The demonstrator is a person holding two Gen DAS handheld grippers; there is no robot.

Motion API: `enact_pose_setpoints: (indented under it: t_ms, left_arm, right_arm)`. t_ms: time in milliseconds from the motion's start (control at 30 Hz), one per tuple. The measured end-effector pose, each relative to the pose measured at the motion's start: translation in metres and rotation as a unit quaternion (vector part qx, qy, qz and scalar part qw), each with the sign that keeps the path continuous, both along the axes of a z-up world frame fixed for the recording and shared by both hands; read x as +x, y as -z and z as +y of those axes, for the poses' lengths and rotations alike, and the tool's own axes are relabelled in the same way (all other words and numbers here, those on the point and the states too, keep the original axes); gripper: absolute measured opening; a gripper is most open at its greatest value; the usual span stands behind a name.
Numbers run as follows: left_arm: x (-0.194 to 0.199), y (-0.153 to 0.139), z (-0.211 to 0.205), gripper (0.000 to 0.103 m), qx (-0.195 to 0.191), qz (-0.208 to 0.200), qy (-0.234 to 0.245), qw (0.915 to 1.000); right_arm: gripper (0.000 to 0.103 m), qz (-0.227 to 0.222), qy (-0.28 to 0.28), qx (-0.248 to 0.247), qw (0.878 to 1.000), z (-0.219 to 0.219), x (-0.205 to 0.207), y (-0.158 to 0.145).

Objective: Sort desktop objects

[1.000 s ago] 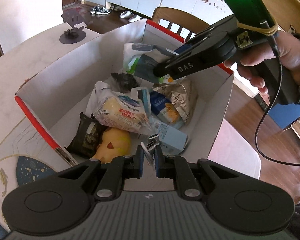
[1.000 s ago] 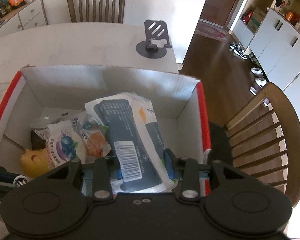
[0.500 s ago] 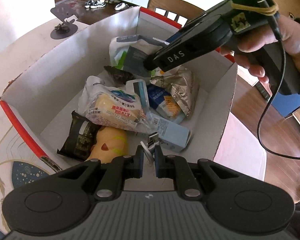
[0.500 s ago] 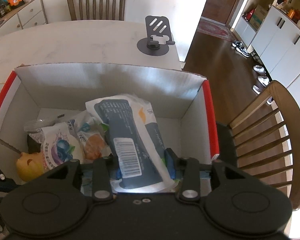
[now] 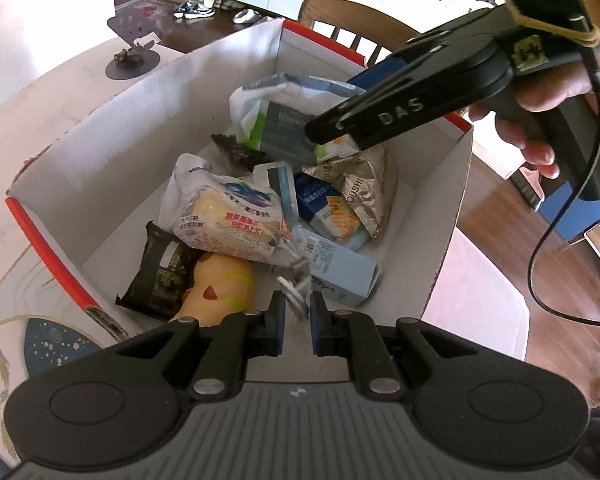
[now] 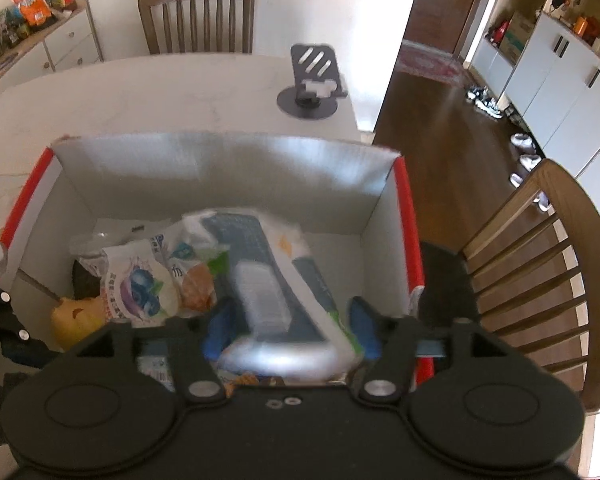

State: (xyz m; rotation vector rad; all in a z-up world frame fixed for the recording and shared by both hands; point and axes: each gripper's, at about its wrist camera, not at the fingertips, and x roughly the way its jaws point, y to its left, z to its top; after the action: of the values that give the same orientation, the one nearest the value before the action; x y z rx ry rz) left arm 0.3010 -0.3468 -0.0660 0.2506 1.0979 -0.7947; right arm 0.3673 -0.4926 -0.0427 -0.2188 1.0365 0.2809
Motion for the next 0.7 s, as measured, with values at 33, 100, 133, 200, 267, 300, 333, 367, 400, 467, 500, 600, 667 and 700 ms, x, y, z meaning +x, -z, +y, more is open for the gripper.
enact_pose_setpoints:
  t_ms: [33,100,133,200,267,300,333,367,400,467,500,600,667,700]
  left_arm:
    - [0.000,-0.001,0.001,0.012,-0.001,-0.001,-0.001,1.0000]
    - [-0.002,-0.002,0.003,0.012,-0.004,-0.003,-0.003,1.0000]
    - [-0.003,-0.003,0.004,0.013,-0.005,-0.003,-0.003,1.0000]
    - [-0.005,-0.005,0.006,0.013,-0.004,-0.005,-0.004,1.0000]
    - [-0.007,-0.008,0.008,0.014,-0.006,-0.007,-0.006,0.9999]
    - [-0.008,-0.009,0.009,0.016,-0.007,-0.009,-0.007,0.9999]
    - [-0.009,-0.011,0.010,0.018,-0.009,-0.011,-0.007,0.9999]
    - [-0.011,-0.012,0.011,0.019,-0.010,-0.013,-0.008,0.9998]
    - [-0.012,-0.013,0.012,0.023,-0.011,-0.013,-0.009,0.9998]
    - [-0.015,-0.016,0.015,0.031,-0.013,-0.019,-0.011,0.9997]
    - [-0.016,-0.017,0.017,0.042,-0.016,-0.022,-0.012,0.9996]
    - [-0.021,-0.023,0.022,0.060,-0.024,-0.036,-0.018,0.9989]
    - [-0.024,-0.028,0.024,0.060,-0.029,-0.041,-0.021,0.9985]
    - [-0.025,-0.029,0.025,0.060,-0.030,-0.042,-0.022,0.9984]
  right_arm:
    - [0.064,-0.001,0.000,0.002,1.000,-0.001,-0.001,-0.003]
    - [0.064,-0.005,0.001,0.004,1.000,-0.002,-0.004,-0.007]
    - [0.064,-0.007,0.002,0.006,1.000,-0.003,-0.005,-0.010]
    - [0.064,-0.008,0.004,0.011,1.000,-0.005,-0.008,-0.014]
    - [0.064,-0.009,0.005,0.013,1.000,-0.006,-0.013,-0.017]
    - [0.064,-0.010,0.005,0.015,1.000,-0.007,-0.015,-0.018]
    - [0.064,-0.010,0.006,0.016,1.000,-0.007,-0.018,-0.020]
    - [0.064,-0.012,0.007,0.018,1.000,-0.008,-0.020,-0.022]
    - [0.065,-0.014,0.009,0.019,1.000,-0.009,-0.023,-0.023]
    - [0.066,-0.016,0.010,0.023,1.000,-0.010,-0.028,-0.025]
    - [0.066,-0.017,0.011,0.024,1.000,-0.011,-0.031,-0.026]
    - [0.067,-0.021,0.014,0.030,0.999,-0.012,-0.039,-0.030]
    - [0.068,-0.027,0.016,0.035,0.999,-0.012,-0.044,-0.033]
    - [0.069,-0.029,0.017,0.040,0.999,-0.012,-0.047,-0.035]
